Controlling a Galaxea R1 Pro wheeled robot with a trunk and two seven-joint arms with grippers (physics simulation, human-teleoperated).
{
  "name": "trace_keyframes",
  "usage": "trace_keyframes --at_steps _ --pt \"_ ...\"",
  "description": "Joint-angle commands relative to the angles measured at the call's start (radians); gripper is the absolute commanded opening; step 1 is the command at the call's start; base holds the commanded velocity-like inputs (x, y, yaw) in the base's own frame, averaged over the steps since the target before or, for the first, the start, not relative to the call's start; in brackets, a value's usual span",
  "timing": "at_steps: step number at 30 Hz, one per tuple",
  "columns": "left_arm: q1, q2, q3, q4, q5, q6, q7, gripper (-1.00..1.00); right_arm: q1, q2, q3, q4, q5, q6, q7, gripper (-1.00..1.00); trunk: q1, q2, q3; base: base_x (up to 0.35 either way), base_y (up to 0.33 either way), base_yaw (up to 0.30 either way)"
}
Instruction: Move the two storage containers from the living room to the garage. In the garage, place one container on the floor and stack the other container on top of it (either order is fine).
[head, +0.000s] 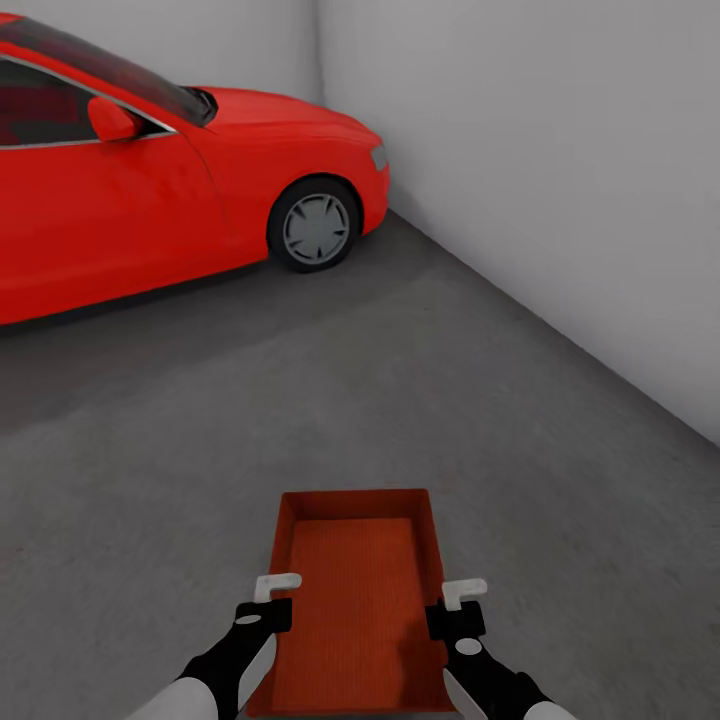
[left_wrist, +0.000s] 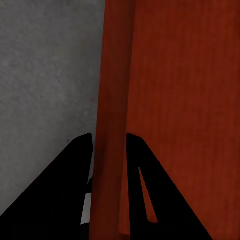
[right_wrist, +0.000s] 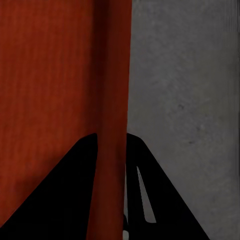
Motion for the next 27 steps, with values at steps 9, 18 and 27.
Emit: trace_keyframes --at_steps 9,18,27 --pt "0.000 0.001 0.033 -0.001 0.002 0.008 0.013 -1.00 -0.001 -0.010 -0.016 -0.002 0.009 -0.008 -0.078 -1.00 0.001 -0.001 -0.001 0.321 0.000 -0.299" --pt "0.000 0.001 0.033 -0.002 0.002 0.008 0.013 -1.00 -0.001 -0.010 -0.016 -0.002 0.009 -0.008 -0.078 -1.00 0.001 -0.001 -0.001 0.321 0.000 -0.299" --pt "0.000 0.001 0.033 -0.001 0.002 0.008 0.013 -1.00 -0.001 -0.010 -0.016 -0.002 0.009 -0.008 -0.080 -1.00 0.001 -0.001 -0.001 0.321 0.000 -0.299"
